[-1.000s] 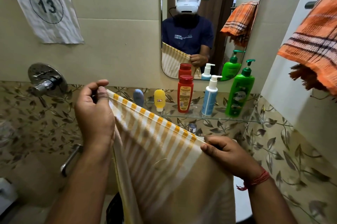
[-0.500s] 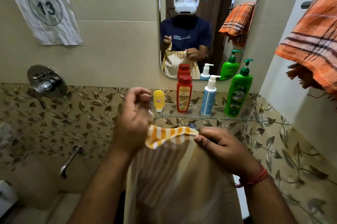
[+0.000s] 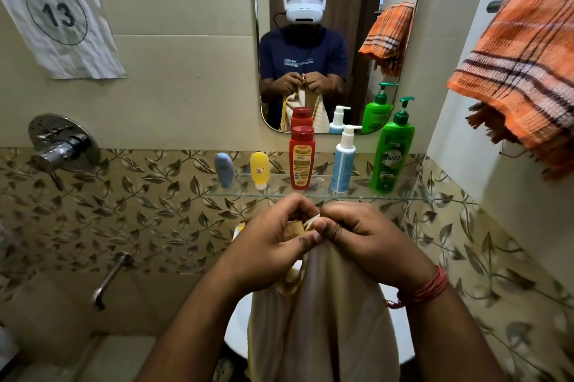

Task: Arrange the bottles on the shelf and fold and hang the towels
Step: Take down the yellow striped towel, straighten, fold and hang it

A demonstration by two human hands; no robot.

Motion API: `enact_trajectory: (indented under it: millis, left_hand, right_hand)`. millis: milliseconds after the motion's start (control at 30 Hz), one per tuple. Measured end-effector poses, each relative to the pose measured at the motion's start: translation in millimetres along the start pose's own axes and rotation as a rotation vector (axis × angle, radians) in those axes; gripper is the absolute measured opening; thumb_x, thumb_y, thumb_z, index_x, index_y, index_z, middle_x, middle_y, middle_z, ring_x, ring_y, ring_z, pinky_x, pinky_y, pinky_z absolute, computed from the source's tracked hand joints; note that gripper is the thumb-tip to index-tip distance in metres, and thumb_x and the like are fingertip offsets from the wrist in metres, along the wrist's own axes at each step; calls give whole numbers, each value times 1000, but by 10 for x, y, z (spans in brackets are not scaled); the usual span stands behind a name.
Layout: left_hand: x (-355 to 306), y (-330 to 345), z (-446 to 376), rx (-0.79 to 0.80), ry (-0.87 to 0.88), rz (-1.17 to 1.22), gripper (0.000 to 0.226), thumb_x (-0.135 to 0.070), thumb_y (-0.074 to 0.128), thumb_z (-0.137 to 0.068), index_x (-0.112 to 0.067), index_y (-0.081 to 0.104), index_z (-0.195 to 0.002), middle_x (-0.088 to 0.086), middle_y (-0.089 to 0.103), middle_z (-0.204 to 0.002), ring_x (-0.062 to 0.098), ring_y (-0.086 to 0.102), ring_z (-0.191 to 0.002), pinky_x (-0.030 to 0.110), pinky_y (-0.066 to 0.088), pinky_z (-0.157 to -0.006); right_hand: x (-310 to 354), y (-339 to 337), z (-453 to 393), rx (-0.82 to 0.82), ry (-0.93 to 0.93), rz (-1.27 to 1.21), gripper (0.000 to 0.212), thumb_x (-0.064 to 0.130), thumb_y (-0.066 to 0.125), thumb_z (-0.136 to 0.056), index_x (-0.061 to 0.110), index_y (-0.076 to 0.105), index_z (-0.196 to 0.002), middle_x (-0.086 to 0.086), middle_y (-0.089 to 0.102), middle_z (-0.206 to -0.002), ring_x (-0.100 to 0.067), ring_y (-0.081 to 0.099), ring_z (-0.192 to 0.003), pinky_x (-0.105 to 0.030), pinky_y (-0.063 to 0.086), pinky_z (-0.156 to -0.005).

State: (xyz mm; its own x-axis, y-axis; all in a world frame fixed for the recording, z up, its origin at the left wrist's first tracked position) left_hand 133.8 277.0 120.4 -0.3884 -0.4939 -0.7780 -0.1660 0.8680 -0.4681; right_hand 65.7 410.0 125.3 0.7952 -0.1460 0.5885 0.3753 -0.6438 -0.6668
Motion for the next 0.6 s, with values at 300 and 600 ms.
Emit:
enact_trajectory:
  millis: [300,600]
  left_hand:
    - [25,-369,50,-498,-133,193,15,-7,62,-95,-19,69,-91,-6,71,-89,6,67,-88,17,53,-78]
    - [402,-987,197,-1078,-207,279,17,-15,64,-91,-30,68,-84,-5,70,-91,11,66,-87,37,55,-87]
  right_hand:
    - [-233,15,342,35,142,-193,68,71,49,-86,4,58,-79,-13,49,-76,-22,49,-70,-37,39,-61]
    - [-577,53,588,33,277,-37,48,69,47,-89,27,50,-65,9,46,-64,-2,48,-64,-31,38,-61]
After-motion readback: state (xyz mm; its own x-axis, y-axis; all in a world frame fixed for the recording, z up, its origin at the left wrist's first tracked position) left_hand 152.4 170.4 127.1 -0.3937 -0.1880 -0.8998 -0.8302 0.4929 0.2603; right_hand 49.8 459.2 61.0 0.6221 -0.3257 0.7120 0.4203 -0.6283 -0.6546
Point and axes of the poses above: each hand's wrist, its own z-axis away from the middle knuckle, its own y-axis out of the palm, x = y × z, the point moved 5 cm from there along -z, towards the middle knuckle
